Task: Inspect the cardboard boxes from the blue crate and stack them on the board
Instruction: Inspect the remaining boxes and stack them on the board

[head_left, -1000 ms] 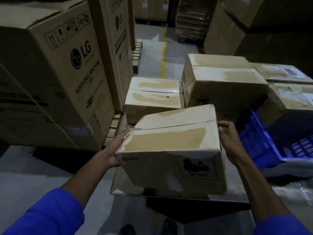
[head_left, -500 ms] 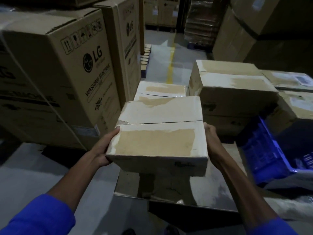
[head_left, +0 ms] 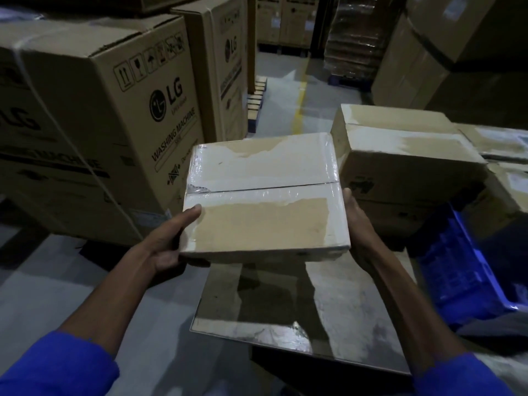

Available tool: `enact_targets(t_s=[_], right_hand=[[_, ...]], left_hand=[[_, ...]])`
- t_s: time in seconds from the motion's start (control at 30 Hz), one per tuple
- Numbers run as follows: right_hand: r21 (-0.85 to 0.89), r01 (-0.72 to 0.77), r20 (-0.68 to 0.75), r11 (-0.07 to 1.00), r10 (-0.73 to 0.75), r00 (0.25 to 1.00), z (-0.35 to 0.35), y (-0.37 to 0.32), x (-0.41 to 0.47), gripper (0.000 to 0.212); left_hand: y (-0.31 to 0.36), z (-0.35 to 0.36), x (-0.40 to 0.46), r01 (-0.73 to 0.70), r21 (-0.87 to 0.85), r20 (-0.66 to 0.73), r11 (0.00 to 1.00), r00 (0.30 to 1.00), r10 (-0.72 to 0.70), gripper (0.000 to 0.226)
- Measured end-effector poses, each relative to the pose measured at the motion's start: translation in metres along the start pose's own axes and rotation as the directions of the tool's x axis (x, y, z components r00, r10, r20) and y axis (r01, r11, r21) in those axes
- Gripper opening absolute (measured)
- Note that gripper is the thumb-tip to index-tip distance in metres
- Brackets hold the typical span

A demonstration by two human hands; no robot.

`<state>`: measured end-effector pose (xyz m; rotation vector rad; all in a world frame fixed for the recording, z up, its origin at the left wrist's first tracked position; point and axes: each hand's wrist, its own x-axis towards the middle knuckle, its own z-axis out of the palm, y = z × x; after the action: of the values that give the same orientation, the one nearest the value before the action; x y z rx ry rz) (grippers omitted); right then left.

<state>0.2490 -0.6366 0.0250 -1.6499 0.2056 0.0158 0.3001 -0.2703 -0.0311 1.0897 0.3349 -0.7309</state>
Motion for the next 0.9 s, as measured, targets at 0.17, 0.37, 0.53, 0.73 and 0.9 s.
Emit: enact_targets(t_s=[0.17,0.37,0.53,0.73,0.9], right_hand=[[0.072,0.020,-0.072,0.997,-0.015,0.997,0.006,-0.004,0.023,0.069],[0.176,0.006,-0.066,0.984,0.006,0.998,0.010,-0.013,0.056,0.082],[0.245,0.053,-0.244,0.968,0.009,0.970,0.039,-0.023,0.085,0.052],[0.089,0.113,-0.457,0.990,-0.060,0.887,0.055,-0.033,0.114,0.027],[-0.109,0.201,-0.559,0.974,-0.227,0.798,0.057,-0.042,0.132,0.017]], left_hand=[[0.036,0.003,0.022,-0.056,0.081,-0.061,0.995,0.996,0.061,0.080],[0.098,0.012,0.034,-0.188,0.254,0.030,0.949,0.982,0.187,0.041],[0.138,0.010,0.060,-0.235,0.343,-0.007,0.909,0.967,0.253,0.038],[0.150,0.021,0.082,-0.300,0.373,-0.003,0.878,0.946,0.325,0.037],[0.159,0.040,0.095,-0.345,0.399,-0.001,0.849,0.926,0.377,0.045]])
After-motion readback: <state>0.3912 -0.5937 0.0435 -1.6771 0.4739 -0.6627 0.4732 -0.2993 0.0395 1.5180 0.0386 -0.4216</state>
